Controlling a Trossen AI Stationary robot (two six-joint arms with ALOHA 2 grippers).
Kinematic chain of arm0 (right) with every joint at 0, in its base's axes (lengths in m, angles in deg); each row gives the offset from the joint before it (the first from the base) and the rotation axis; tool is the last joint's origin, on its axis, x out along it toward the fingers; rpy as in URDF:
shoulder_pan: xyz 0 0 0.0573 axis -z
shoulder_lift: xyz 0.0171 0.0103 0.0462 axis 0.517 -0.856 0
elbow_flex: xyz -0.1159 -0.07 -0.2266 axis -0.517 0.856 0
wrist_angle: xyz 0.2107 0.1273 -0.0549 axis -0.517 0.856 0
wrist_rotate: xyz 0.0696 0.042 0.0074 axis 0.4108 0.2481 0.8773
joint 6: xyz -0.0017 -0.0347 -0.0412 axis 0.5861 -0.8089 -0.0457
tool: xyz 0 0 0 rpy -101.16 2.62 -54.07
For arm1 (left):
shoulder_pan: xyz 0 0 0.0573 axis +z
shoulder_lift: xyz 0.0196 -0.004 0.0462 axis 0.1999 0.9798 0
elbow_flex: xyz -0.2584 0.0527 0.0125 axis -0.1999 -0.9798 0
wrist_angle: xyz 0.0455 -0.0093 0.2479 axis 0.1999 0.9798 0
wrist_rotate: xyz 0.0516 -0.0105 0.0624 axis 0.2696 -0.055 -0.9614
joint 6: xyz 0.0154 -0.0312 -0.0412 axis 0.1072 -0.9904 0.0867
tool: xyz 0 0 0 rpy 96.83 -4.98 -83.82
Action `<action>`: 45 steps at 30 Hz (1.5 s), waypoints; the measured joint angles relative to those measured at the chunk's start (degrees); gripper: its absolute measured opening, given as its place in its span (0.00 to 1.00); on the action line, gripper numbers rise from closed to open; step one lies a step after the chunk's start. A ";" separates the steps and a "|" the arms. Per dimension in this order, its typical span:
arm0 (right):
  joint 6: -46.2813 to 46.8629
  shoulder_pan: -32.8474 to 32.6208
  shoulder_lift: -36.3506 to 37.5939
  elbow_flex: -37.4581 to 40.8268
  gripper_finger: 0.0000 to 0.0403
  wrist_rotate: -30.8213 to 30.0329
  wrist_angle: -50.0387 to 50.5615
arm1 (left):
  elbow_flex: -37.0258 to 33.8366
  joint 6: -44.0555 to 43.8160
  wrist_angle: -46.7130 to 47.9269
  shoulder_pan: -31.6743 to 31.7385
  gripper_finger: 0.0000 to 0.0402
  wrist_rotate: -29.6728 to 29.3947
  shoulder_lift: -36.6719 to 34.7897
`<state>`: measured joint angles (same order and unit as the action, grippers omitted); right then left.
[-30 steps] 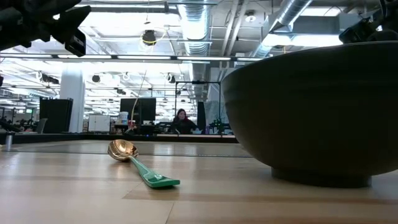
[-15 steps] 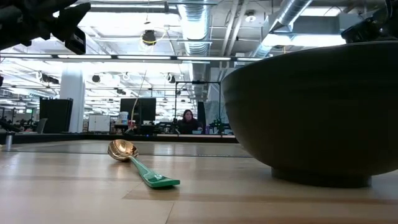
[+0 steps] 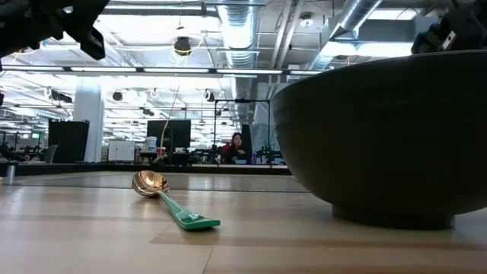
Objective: Pick & Place Utensil
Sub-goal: Put the black bowl on the transparent mat
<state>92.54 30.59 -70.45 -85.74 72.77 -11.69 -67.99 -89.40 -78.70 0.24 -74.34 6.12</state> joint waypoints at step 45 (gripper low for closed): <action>-14.68 -12.00 -56.87 -34.24 0.56 7.42 -3.23 | 33.94 10.81 27.91 2.40 0.43 -0.71 39.95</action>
<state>77.85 18.60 -127.32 -119.97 80.19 -14.92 -34.04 -78.59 -50.79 2.65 -75.05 46.07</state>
